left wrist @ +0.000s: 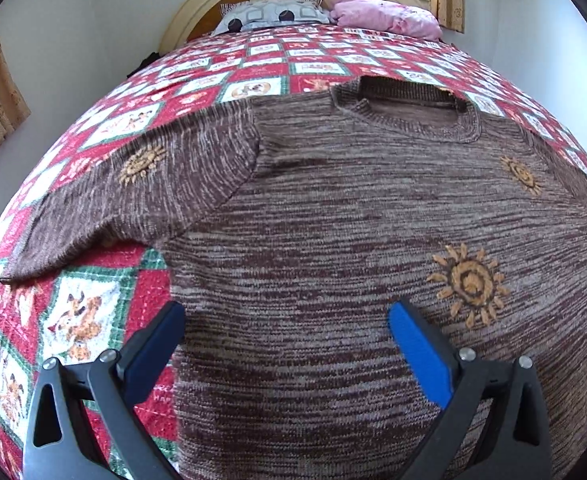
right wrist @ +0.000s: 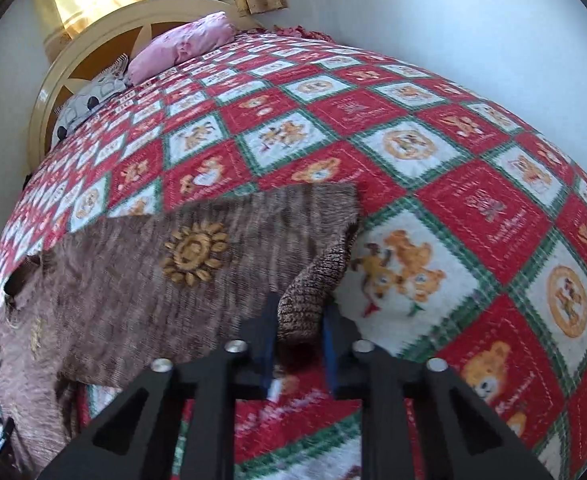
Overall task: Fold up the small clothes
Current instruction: 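Fold the grasped side over toward the collar with the right gripper, release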
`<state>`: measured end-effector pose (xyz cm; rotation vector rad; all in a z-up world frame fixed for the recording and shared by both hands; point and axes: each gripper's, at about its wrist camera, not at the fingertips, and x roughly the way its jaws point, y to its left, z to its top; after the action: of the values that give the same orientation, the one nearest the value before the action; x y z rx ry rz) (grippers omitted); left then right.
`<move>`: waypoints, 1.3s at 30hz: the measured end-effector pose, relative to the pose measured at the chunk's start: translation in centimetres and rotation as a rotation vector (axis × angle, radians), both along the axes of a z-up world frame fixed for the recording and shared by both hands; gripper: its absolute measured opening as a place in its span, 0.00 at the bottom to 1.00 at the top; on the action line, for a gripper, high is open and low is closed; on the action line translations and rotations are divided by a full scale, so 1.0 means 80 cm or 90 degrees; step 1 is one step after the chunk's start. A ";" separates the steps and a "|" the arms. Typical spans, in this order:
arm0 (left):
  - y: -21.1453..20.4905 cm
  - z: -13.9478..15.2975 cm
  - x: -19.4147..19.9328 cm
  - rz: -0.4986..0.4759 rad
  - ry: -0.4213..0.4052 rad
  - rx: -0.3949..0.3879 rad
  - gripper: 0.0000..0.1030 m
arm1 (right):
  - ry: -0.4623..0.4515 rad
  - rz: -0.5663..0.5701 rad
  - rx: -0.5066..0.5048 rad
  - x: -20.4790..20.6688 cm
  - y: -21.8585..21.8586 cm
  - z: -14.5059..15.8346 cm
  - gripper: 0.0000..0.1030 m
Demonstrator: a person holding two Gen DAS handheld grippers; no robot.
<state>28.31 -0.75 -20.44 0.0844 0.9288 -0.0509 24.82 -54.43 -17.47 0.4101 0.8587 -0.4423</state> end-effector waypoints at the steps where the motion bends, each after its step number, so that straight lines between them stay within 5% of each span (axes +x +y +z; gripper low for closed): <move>1: 0.001 0.000 0.001 0.000 0.002 -0.004 1.00 | -0.005 0.006 -0.008 0.004 0.007 0.006 0.14; 14: 0.003 -0.003 0.002 -0.002 0.005 -0.017 1.00 | -0.065 0.214 -0.095 0.071 0.181 0.078 0.12; 24: 0.005 -0.004 0.001 -0.002 0.006 -0.025 1.00 | -0.038 0.392 -0.107 0.114 0.356 0.025 0.13; 25: 0.004 -0.004 0.001 -0.002 0.006 -0.025 1.00 | -0.027 0.407 -0.090 0.118 0.365 0.013 0.17; 26: 0.005 -0.004 0.001 -0.002 0.006 -0.025 1.00 | -0.008 0.424 -0.069 0.121 0.373 0.000 0.35; 28: 0.005 -0.004 0.001 -0.002 0.006 -0.027 1.00 | 0.014 0.458 -0.033 0.116 0.381 -0.017 0.68; 34: 0.002 -0.001 0.001 -0.005 0.008 -0.020 1.00 | -0.046 0.432 0.008 0.038 0.323 0.004 0.68; 39: -0.031 0.032 -0.007 -0.052 0.004 -0.020 0.96 | -0.059 0.302 -0.033 -0.040 0.229 0.011 0.68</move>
<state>27.73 -3.23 -17.86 0.0936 0.9302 -0.1420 21.64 -36.12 -16.57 0.1676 0.8218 -0.0058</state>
